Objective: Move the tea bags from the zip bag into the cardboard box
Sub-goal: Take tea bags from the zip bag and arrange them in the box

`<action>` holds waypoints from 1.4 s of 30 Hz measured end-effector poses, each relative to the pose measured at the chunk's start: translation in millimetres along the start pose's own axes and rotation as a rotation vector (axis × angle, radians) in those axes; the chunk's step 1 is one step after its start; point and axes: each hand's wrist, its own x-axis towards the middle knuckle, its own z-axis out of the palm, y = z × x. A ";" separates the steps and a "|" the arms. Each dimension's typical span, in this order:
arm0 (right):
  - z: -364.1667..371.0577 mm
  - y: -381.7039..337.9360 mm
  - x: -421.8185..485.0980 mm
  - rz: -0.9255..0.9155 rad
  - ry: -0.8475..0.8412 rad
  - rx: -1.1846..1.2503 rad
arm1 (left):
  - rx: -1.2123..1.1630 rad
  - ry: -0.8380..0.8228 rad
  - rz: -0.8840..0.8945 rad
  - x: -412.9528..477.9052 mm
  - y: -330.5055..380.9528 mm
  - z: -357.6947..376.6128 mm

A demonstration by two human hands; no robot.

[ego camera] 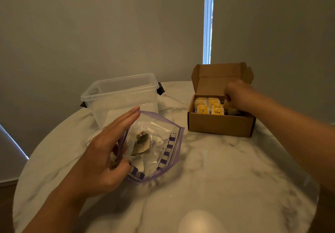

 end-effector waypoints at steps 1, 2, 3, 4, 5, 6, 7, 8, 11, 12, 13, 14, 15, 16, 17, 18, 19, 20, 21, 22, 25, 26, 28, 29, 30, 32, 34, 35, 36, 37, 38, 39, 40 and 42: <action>-0.9 -0.5 -0.3 -0.001 -0.008 -0.027 | -0.006 -0.001 -0.003 0.0 0.4 -0.3; -1.4 -0.1 -0.1 0.002 -0.006 -0.043 | -0.013 -0.001 -0.005 0.0 0.5 -0.6; -1.3 0.7 -0.1 0.007 0.006 -0.049 | -0.019 -0.003 -0.006 0.2 0.8 -0.7; -1.5 1.9 -0.5 0.010 0.023 -0.052 | -0.024 -0.003 -0.005 0.3 1.1 -0.8; -2.1 2.9 -1.4 0.013 0.050 -0.050 | -0.028 -0.003 -0.005 0.3 1.3 -0.7; -3.4 3.4 -2.8 0.015 0.084 -0.033 | -0.031 -0.001 -0.006 0.2 1.2 -0.7; -6.2 3.3 -5.2 0.018 0.125 -0.004 | -0.035 0.003 -0.011 0.2 1.4 -0.6; -10.4 2.4 -8.3 0.011 0.175 0.036 | -0.038 0.005 -0.017 0.2 1.5 -0.7; -32.4 -9.2 -29.8 -0.080 0.349 0.173 | -0.040 0.003 -0.021 0.5 1.5 -1.0; -40.9 -17.3 -42.6 -0.137 0.395 0.247 | -0.041 0.002 -0.022 0.7 1.4 -1.0; -49.6 -28.0 -58.8 -0.204 0.408 0.356 | -0.044 0.002 -0.024 1.2 1.3 -1.1; -57.2 -40.2 -76.2 -0.283 0.378 0.488 | -0.047 0.002 -0.027 1.3 1.1 -1.1; -63.8 -53.8 -94.1 -0.377 0.309 0.617 | -0.050 0.001 -0.029 1.5 1.2 -0.9; -68.2 -68.1 -110.9 -0.476 0.217 0.723 | -0.053 -0.001 -0.033 1.5 1.5 -0.3; -70.0 -82.9 -124.7 -0.562 0.120 0.782 | -0.058 -0.003 -0.039 1.8 1.9 0.5; -68.9 -98.4 -134.9 -0.637 0.035 0.779 | -0.063 -0.004 -0.045 2.0 2.5 1.0; -65.5 -114.1 -141.2 -0.699 -0.019 0.716 | -0.068 -0.005 -0.050 2.5 2.8 1.7; -60.5 -129.7 -144.0 -0.754 -0.042 0.630 | -0.070 -0.005 -0.051 2.9 2.8 2.4; -53.2 -144.1 -143.3 -0.797 -0.051 0.555 | -0.071 -0.005 -0.047 2.8 3.0 2.7; -45.5 -156.6 -140.5 -0.829 -0.059 0.491 | -0.068 -0.002 -0.039 2.6 3.0 2.8; -25.6 -181.9 -128.8 -0.902 -0.078 0.317 | -0.055 0.002 -0.019 1.8 2.9 1.0; -21.9 -186.6 -125.9 -0.920 -0.084 0.269 | -0.052 0.003 -0.019 1.6 2.8 0.6; -17.7 -191.9 -122.4 -0.939 -0.092 0.205 | -0.046 0.001 -0.025 1.1 2.4 0.4; -15.4 -193.2 -120.7 -0.938 -0.091 0.202 | -0.046 -0.001 -0.030 1.0 2.1 0.4; -13.5 -193.6 -119.5 -0.927 -0.088 0.215 | -0.048 -0.003 -0.037 0.7 1.9 0.3; -9.8 -192.9 -118.1 -0.905 -0.096 0.253 | -0.051 -0.006 -0.048 0.5 1.9 0.3; -7.1 -190.7 -118.9 -0.909 -0.108 0.306 | -0.049 -0.007 -0.053 0.4 1.7 0.4; -6.5 -189.7 -119.7 -0.922 -0.100 0.336 | -0.048 -0.008 -0.054 0.5 1.6 0.6; -5.8 -189.1 -120.3 -0.936 -0.087 0.359 | -0.048 -0.009 -0.053 0.4 1.5 0.8; -5.0 -188.8 -120.2 -0.949 -0.078 0.375 | -0.049 -0.010 -0.050 0.6 1.5 0.9; -4.3 -189.0 -120.0 -0.955 -0.078 0.379 | -0.048 -0.010 -0.046 0.5 1.6 0.8; -3.7 -189.1 -119.6 -0.963 -0.075 0.380 | -0.047 -0.011 -0.042 0.5 1.7 0.7; -2.9 -189.3 -119.5 -0.967 -0.067 0.383 | -0.047 -0.012 -0.040 0.3 1.7 0.5; -3.2 -188.0 -120.5 -0.929 -0.050 0.412 | -0.045 -0.011 -0.035 -0.1 1.7 0.6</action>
